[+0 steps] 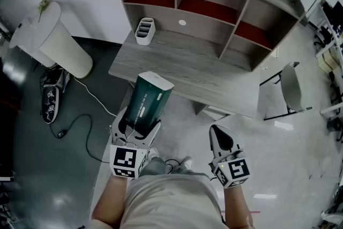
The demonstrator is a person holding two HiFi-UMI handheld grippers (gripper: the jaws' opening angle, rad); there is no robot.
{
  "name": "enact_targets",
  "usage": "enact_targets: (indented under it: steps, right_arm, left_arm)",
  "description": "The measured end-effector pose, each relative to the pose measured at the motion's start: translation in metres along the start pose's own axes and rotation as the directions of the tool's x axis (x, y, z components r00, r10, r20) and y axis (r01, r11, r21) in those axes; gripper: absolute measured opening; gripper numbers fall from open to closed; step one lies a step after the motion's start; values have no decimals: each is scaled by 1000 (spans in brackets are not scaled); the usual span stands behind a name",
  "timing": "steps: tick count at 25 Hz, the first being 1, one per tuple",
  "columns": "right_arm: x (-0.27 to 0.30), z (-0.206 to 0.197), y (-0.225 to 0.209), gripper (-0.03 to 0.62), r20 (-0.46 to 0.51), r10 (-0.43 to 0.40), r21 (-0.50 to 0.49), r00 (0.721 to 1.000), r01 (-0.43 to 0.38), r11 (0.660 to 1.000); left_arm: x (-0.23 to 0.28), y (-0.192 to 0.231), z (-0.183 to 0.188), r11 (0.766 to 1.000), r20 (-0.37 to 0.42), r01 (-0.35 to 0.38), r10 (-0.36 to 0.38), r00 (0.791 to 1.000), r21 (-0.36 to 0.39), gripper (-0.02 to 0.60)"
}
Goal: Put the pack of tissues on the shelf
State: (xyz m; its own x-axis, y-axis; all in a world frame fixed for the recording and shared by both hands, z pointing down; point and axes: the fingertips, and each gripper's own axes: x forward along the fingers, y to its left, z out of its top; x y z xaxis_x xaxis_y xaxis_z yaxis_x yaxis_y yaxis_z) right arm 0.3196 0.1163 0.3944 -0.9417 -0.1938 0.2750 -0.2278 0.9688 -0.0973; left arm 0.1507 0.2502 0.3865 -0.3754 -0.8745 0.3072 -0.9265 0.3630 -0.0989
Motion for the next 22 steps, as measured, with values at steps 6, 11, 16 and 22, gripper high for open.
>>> enact_targets:
  steps: [6,11,16,22]
  right_arm:
    - [26,10,38,27,-10,-5,-19,1000,5,1000]
    - [60,22,72,28,5,-26,-24,1000,27,999]
    - [99,25,113,28,-11,-56,-50,998,55,997]
    - [129,27,142,28,-44,-60,-74,997,57,996]
  left_arm:
    - [-13,43,-3,1000,21,10,-10,1000,-23,445]
    - [-21,92,-14,999,41,29,-27,999,-33,445]
    - [-32,150,-41,997,29,32,-30,999,-65,445]
    - [-35,188,-61,994,16,34,-33,999,-107,445]
